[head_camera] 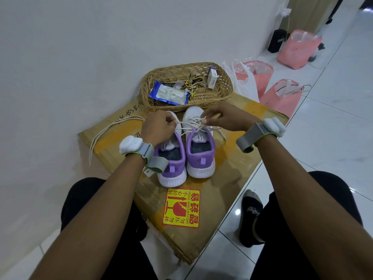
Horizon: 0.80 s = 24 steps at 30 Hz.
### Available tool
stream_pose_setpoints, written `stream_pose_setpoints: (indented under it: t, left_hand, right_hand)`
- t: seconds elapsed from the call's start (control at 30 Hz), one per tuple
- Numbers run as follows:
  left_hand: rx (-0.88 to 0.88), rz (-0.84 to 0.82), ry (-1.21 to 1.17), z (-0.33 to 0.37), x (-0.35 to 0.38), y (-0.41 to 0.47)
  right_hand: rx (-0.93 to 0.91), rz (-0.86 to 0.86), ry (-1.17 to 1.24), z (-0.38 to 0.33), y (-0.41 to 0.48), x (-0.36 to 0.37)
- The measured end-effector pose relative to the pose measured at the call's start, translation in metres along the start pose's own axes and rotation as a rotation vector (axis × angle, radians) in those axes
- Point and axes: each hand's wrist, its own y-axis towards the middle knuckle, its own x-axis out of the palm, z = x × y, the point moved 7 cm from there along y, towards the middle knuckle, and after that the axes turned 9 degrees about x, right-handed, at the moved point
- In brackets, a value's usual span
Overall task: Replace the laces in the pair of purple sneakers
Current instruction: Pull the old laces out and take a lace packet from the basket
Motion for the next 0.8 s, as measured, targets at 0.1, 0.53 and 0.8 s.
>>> stream_pose_setpoints:
  t: [0.1, 0.53, 0.8]
  left_hand:
    - [-0.129, 0.069, 0.070, -0.013, -0.008, -0.001]
    - [0.151, -0.186, -0.301, 0.036, 0.008, -0.009]
    - [0.258, -0.214, 0.019, 0.038, 0.015, -0.008]
  right_hand:
    - [0.014, -0.013, -0.038, 0.002, 0.002, 0.002]
    - [0.193, -0.048, 0.070, 0.013, -0.002, -0.002]
    - [0.042, 0.007, -0.093, 0.005, 0.008, 0.010]
